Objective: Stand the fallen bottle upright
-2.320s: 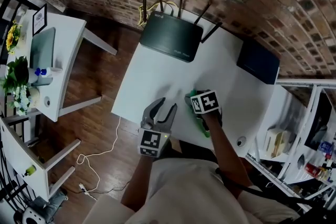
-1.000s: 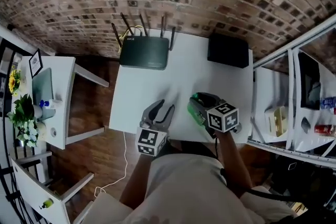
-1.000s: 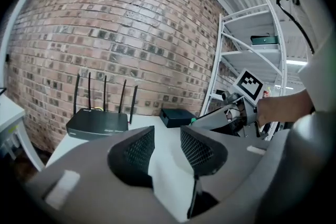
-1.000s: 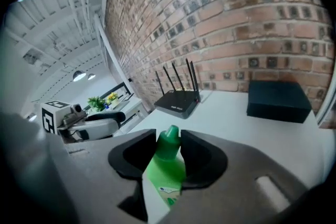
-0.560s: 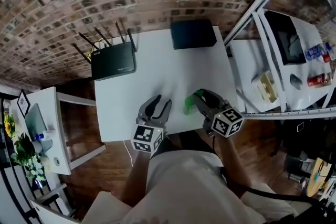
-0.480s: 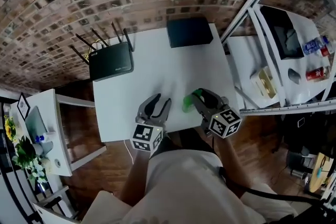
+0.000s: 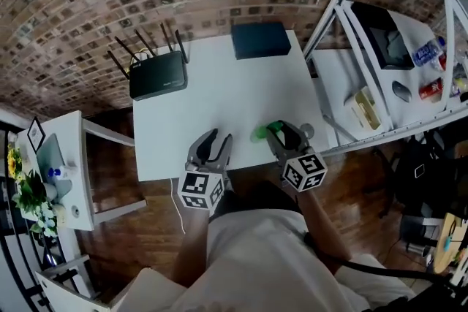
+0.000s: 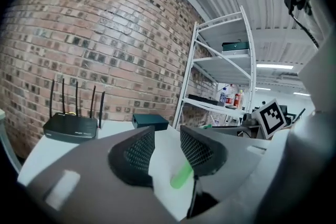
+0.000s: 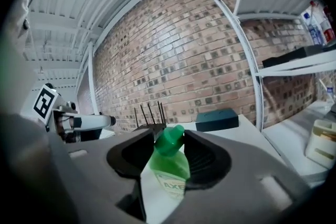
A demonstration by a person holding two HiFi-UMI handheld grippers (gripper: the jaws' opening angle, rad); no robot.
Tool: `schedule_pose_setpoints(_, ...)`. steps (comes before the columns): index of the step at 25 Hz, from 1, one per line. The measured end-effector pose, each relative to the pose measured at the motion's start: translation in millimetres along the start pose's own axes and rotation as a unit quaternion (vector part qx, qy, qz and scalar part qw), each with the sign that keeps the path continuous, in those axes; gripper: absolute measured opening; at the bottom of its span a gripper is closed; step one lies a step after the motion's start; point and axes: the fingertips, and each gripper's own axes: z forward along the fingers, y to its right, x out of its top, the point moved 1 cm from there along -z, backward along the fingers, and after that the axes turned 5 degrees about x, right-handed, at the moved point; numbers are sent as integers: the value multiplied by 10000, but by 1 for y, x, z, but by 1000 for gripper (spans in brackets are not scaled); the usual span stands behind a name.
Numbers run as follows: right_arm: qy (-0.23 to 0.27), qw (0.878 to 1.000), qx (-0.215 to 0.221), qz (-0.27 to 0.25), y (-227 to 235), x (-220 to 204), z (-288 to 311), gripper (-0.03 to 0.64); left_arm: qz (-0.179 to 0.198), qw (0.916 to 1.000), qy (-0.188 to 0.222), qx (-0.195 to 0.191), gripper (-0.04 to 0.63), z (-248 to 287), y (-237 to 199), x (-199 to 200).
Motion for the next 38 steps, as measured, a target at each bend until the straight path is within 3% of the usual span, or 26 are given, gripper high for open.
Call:
schedule_pose_setpoints(3,-2,9997,56,-233,1,-2,-7,166,8,9994,171,296,149,-22,8,5)
schedule_pose_setpoints(8,406,9981,39,-464,-1,7,-56,241,202,9946,555,848,150,-79,49,7)
schedule_pose_setpoints(15,491,9949,756,-452,-38,-18,-218,294,483,9827,826,1584,168,-151,183,-23)
schedule_pose_setpoints(19,313,9948,733,-631,-44,-29,-289,405,652,9785,900,1736,200,-188,250,-28)
schedule_pose_setpoints(21,262,9937,584,-921,-48,-22,-316,410,698,9758,905,1862,222,-203,269,-27)
schedule_pose_setpoints(22,273,9929,471,-1057,-49,-15,-327,410,723,9732,904,1989,242,-209,274,-26)
schedule_pose_setpoints(24,405,9905,186,-1301,-47,4,-346,409,781,9656,917,2305,349,-217,277,-24)
schedule_pose_setpoints(26,605,9879,-115,-1421,-46,22,-362,385,841,9618,947,2428,380,-225,280,-21)
schedule_pose_setpoints(30,891,9856,-438,-1371,-49,44,-383,373,887,9593,1070,2459,383,-244,285,-15)
schedule_pose_setpoints(33,837,9850,-393,-1460,-62,49,-380,373,870,9540,1091,2655,383,-260,272,-9)
schedule_pose_setpoints(38,615,9869,-303,-1460,-84,32,-375,373,648,9537,1028,2750,381,-290,251,-19)
